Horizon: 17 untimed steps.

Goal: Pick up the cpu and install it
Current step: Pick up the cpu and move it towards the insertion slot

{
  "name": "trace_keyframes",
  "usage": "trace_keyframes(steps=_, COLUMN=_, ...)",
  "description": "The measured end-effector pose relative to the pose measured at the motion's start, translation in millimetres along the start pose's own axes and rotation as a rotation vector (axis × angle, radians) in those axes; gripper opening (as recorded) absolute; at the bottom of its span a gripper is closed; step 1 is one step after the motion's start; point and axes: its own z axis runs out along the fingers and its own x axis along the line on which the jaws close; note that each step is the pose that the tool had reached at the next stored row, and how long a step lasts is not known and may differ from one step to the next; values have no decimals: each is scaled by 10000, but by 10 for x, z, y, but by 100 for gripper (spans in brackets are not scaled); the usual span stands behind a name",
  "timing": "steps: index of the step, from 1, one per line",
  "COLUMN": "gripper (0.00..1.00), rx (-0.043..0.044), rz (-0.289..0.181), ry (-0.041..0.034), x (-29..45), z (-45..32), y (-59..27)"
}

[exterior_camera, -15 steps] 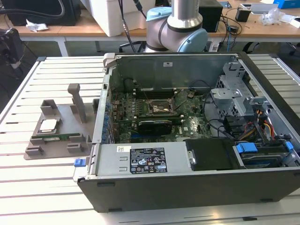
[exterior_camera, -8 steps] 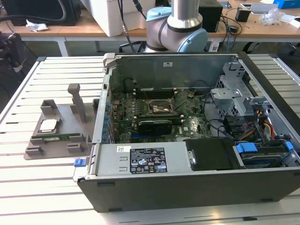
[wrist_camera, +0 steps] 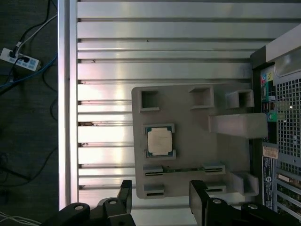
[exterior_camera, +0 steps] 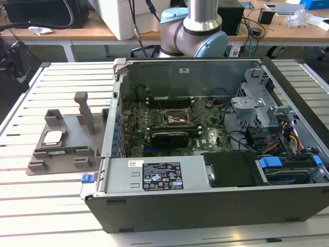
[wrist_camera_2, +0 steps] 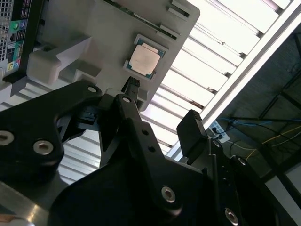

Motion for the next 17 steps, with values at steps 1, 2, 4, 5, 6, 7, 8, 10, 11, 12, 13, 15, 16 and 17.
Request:
trace_keyframes(steps=1, gripper=60, rx=-1, rz=0, ry=0, x=0, z=10, y=0)
trace_keyframes(steps=2, gripper=60, rx=-1, rz=0, ry=0, x=1, z=25, y=-1)
trace_keyframes(steps=4, gripper=60, rx=0, rz=0, ry=0, x=1, z=51, y=-1)
trace_keyframes(steps=5, gripper=60, rx=0, rz=0, ry=0, x=2, z=69, y=-1)
trace_keyframes(steps=6, gripper=60, rx=-1, rz=0, ry=-1, x=2, z=87, y=-2)
trace_keyframes(steps=7, gripper=60, rx=0, rz=-1, ry=0, x=2, z=100, y=-2)
trace_keyframes(steps=8, gripper=60, rx=0, rz=0, ry=1, x=3, z=112, y=-2)
trace_keyframes(steps=10, gripper=60, rx=0, rz=0, ry=1, x=4, z=154, y=-3)
trace_keyframes(steps=11, gripper=60, rx=0, rz=0, ry=0, x=4, z=165, y=-4)
trace_keyframes(steps=12, gripper=60, rx=1, rz=0, ry=1, x=4, z=173, y=-4)
trace_keyframes(steps=13, gripper=60, rx=-1, rz=0, ry=0, x=4, z=186, y=-4)
trace_keyframes(steps=15, gripper=60, rx=0, rz=0, ry=0, x=5, z=219, y=-5)
trace_keyframes(steps=16, gripper=60, rx=0, rz=0, ry=0, x=6, z=237, y=-5)
trace_keyframes(steps=17, gripper=60, rx=0, rz=0, ry=0, x=6, z=250, y=-5)
